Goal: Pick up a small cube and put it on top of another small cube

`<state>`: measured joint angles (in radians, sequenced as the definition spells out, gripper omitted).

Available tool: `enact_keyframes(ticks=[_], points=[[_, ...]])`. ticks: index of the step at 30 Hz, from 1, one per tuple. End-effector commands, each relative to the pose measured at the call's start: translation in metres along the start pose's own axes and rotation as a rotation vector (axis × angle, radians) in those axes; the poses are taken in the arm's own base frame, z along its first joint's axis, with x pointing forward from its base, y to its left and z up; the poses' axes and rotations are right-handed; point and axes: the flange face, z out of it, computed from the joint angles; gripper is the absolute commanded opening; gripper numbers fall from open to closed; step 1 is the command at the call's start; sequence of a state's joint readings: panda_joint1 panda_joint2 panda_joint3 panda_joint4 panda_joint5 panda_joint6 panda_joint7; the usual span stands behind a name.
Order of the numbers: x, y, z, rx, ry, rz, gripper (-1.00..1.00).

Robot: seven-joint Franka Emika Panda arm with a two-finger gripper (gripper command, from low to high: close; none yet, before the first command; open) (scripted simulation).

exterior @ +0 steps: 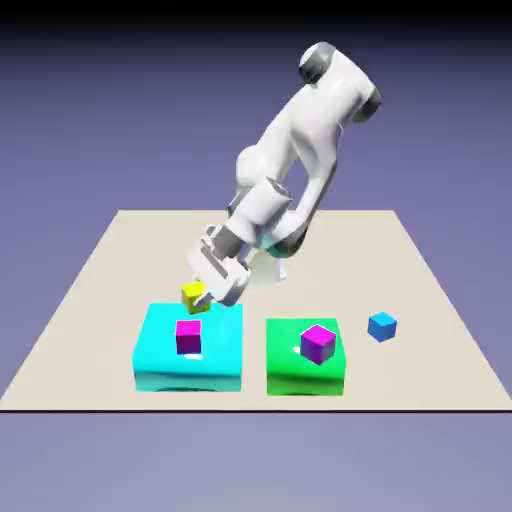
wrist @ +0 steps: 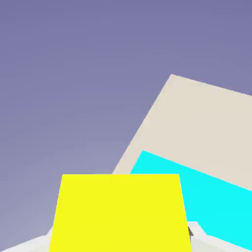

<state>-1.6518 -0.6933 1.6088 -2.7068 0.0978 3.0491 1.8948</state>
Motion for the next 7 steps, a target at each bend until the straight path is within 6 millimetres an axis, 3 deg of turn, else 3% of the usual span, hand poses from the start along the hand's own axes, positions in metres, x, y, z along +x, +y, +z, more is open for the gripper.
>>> enact_keyframes(ticks=[1,5,6,7], points=[[-0.001,0.001,0.006,-0.001,-0.001,0.0,-1.0],[-0.004,0.006,0.027,-0.004,-0.009,0.003,-1.0],[-0.004,0.006,0.027,-0.004,-0.009,0.003,1.0],[-0.004,0.006,0.027,-0.004,-0.009,0.003,1.0]])
